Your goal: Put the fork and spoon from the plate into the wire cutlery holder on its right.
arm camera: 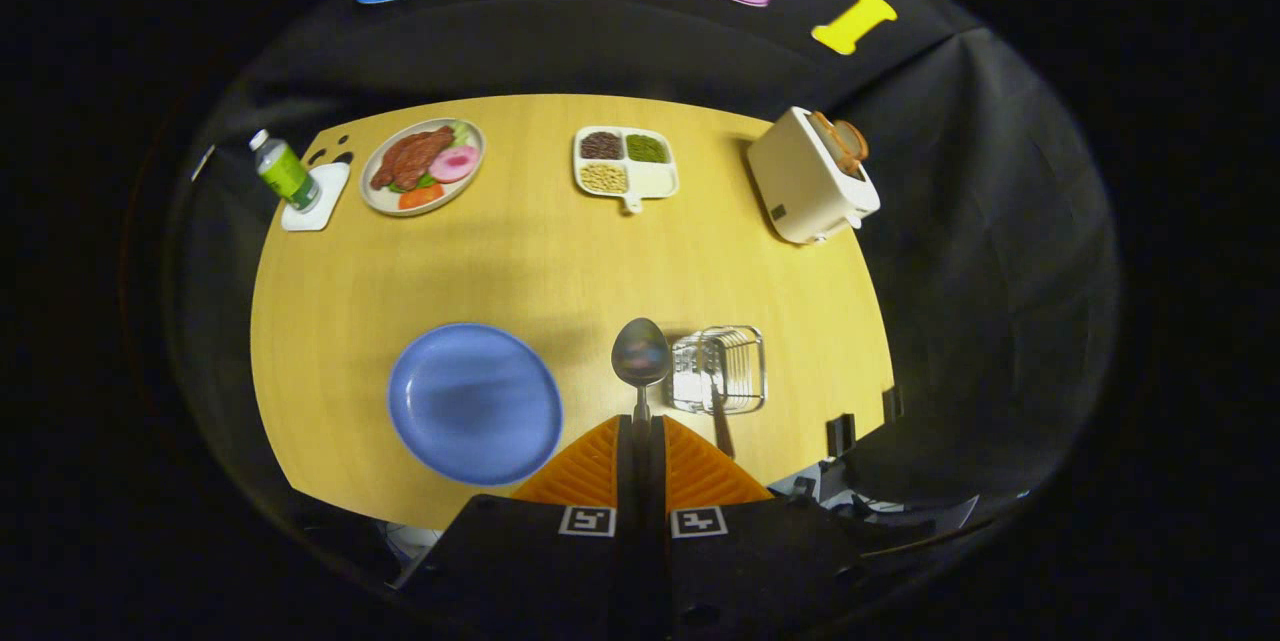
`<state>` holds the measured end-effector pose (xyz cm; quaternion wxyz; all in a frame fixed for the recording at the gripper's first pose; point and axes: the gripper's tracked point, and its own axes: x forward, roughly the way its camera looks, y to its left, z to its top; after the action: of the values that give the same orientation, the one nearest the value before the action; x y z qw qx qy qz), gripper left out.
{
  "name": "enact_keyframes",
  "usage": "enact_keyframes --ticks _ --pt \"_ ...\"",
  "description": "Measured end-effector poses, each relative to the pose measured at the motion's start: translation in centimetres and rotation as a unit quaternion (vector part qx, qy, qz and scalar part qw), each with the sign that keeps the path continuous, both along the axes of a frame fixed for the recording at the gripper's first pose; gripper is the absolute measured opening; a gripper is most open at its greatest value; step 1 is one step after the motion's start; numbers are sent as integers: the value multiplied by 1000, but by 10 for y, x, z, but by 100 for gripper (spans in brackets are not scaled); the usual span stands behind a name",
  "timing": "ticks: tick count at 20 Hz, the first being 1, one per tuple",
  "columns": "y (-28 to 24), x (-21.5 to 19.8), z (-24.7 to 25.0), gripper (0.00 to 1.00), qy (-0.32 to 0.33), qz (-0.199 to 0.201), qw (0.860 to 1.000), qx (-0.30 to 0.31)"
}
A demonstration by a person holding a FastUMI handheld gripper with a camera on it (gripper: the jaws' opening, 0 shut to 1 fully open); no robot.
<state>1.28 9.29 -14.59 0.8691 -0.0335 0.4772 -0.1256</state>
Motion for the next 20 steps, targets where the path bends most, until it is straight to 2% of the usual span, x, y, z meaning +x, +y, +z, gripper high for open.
enact_keyframes --ticks 4,7,14,20 --pt "-48 -1 -22 5 43 -52 998 18" --pt "-67 5 -40 5 65 -75 994 50" --pt "-88 21 -74 5 111 -90 984 106" --pt "-98 36 -94 5 127 -80 981 126"
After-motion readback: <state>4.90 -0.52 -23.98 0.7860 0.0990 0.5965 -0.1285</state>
